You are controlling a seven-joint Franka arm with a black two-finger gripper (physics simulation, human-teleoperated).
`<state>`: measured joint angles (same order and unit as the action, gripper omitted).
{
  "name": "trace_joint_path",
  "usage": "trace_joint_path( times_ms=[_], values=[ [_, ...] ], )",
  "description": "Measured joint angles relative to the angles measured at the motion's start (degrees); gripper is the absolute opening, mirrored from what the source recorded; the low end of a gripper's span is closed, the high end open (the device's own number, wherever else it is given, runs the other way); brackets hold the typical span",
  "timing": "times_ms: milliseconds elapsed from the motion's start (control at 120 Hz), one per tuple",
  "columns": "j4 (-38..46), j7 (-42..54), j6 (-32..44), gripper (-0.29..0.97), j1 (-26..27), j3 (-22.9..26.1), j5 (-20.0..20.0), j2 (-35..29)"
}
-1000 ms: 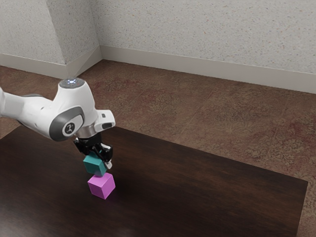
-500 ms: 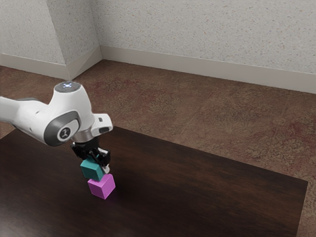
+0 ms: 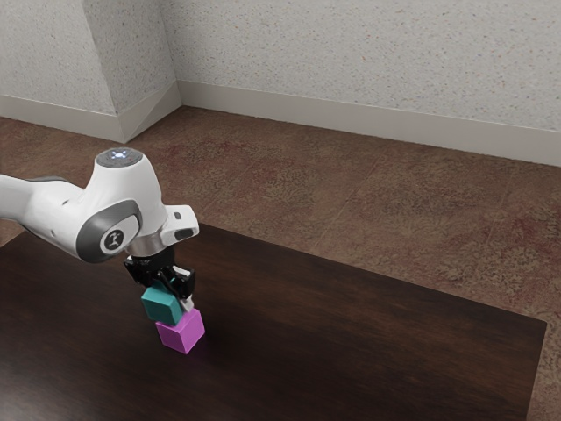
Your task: Pick up the blue block with one arm, and put the blue block on the pink block with one arm
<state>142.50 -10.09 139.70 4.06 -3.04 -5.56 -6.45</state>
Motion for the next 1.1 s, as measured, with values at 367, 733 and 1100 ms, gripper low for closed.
trace_joint_path(
  times_ms=[367,733,1100],
  values=[
    [-0.1,-0.4,0.0,0.3,0.0,0.0,0.5,0.1],
    [-0.1,1.1,0.0,0.3,0.0,0.0,0.6,0.0],
    [-0.2,5.1,-0.2,0.58,0.1,0.0,2.5,-0.1]
  ],
)
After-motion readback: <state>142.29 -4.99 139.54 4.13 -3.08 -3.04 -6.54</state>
